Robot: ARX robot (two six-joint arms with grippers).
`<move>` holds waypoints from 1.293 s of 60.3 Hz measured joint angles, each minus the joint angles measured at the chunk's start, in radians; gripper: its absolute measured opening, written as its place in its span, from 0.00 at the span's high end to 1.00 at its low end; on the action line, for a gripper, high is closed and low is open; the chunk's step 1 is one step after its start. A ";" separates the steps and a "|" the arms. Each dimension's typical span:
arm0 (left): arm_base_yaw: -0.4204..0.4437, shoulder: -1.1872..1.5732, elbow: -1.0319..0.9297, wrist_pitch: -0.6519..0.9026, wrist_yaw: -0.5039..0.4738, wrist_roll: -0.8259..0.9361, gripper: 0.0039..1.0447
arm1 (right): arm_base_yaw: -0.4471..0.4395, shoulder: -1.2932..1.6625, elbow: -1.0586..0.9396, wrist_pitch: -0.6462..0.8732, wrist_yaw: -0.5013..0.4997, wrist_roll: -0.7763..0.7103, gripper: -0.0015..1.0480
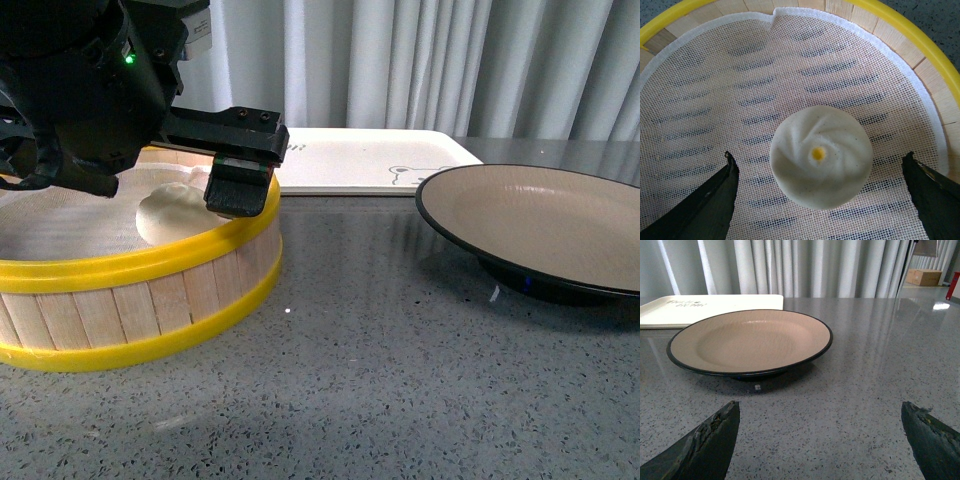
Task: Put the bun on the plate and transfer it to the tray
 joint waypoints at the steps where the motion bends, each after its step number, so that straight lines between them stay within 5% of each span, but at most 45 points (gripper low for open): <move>1: 0.000 0.000 0.000 0.000 0.000 0.000 0.06 | 0.000 0.000 0.000 0.000 0.000 0.000 0.08; 35: 0.000 0.002 -0.001 -0.012 0.016 -0.021 0.97 | 0.000 0.000 0.000 0.000 0.000 0.000 0.08; 64: -0.011 0.009 0.177 -0.066 0.006 0.009 0.97 | 0.000 0.000 0.000 0.000 0.000 0.000 0.08; 78: -0.133 0.132 0.475 -0.067 0.057 0.040 0.97 | 0.000 0.000 0.000 0.000 0.000 0.000 0.08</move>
